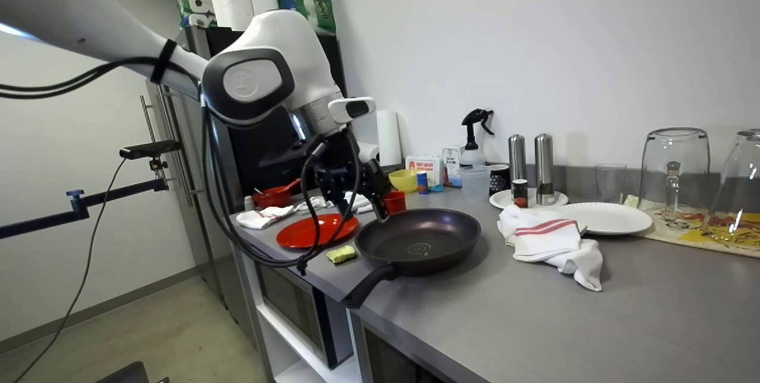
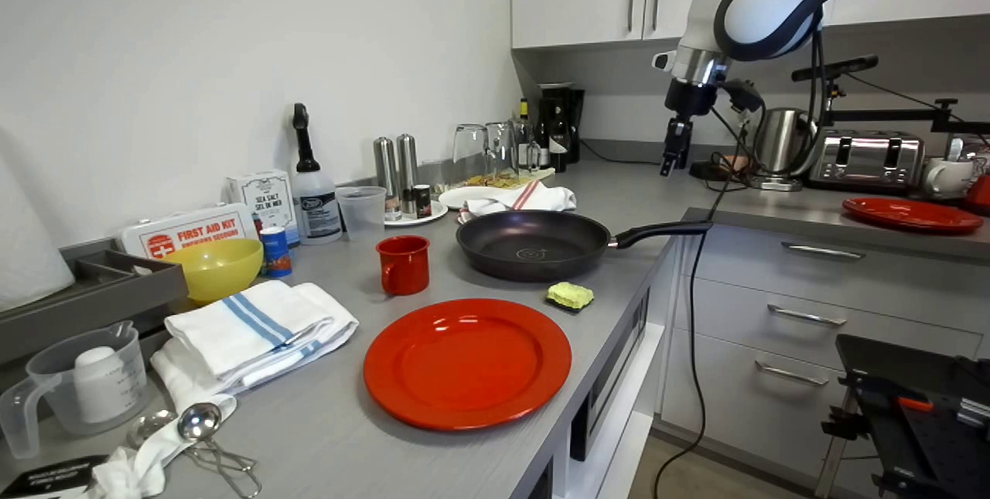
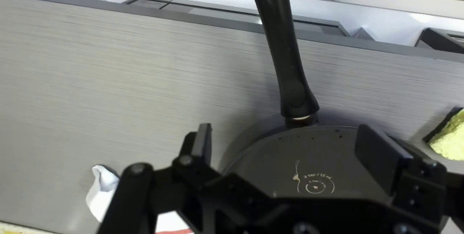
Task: Move the pan to the left
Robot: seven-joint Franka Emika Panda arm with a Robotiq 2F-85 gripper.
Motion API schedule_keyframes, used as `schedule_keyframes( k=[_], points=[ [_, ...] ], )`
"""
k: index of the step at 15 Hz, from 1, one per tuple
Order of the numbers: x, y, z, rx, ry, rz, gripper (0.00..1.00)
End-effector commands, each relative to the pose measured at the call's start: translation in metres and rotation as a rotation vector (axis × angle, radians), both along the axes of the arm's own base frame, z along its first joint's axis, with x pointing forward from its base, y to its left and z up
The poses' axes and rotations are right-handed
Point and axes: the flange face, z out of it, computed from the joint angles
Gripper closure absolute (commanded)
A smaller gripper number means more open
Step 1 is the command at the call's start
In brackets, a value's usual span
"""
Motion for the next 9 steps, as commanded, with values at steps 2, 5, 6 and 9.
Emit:
schedule_keyframes(
  k=[2,5,6,9],
  points=[
    [-0.005,0.006,0.003,-0.001,0.050,-0.080,0.00],
    [-0.009,0.010,0.000,0.028,0.106,-0.098,0.00],
    [-0.010,0.012,-0.001,0.038,0.129,-0.096,0.00],
    [-0.014,0.017,-0.002,0.065,0.178,-0.089,0.00]
  ],
)
